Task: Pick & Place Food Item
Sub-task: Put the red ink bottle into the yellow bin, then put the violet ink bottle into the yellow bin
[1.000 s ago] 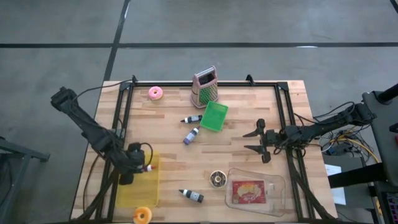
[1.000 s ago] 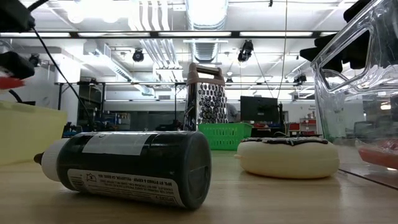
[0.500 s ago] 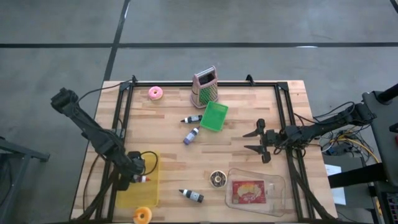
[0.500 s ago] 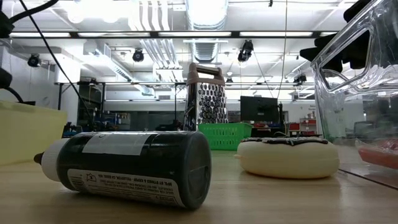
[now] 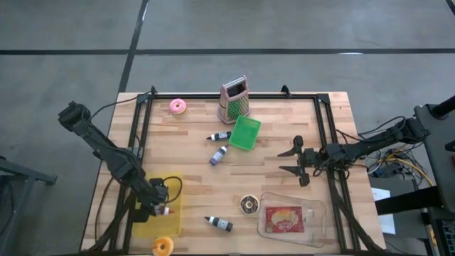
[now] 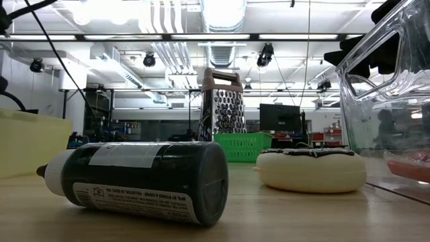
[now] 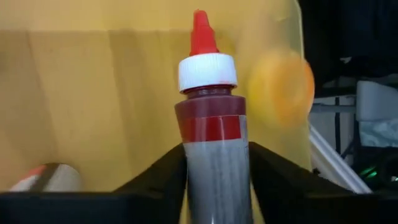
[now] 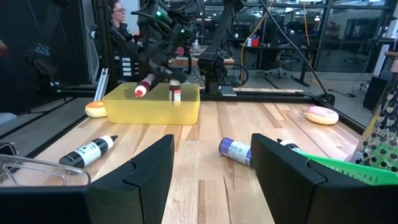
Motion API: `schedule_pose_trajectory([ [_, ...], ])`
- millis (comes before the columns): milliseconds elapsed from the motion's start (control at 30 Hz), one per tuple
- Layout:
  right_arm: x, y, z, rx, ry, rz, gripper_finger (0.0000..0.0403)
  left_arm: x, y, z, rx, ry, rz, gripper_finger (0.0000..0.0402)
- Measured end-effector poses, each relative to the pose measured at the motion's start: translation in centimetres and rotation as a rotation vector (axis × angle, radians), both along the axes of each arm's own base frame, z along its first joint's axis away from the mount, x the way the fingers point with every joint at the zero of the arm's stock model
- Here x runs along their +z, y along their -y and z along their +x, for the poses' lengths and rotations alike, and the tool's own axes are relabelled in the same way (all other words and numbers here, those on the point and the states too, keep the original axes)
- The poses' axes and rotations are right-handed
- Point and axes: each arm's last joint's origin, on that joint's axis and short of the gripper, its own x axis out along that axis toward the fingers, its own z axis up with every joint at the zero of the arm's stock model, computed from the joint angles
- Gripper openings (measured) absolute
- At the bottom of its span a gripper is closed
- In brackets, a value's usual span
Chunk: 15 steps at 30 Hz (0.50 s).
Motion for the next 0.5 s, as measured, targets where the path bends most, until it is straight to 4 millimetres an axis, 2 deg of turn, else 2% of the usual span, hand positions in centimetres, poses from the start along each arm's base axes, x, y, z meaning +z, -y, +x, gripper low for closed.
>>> schedule_pose_trajectory([
  [133,0.0,0.0,0.0,0.000,0.001,-0.002,0.0207,0.1,-0.1,0.0,0.028,0.013,0.006,0.0221],
  [333,0.0,0.0,0.0,0.000,0.002,-0.002,0.0207,0.5,-0.1,0.1,0.016,0.030,0.013,0.0226],
  [500,0.1,0.0,0.0,-0.001,0.014,-0.007,0.0207,3.9,0.3,0.9,-0.008,0.256,0.032,0.0224],
])
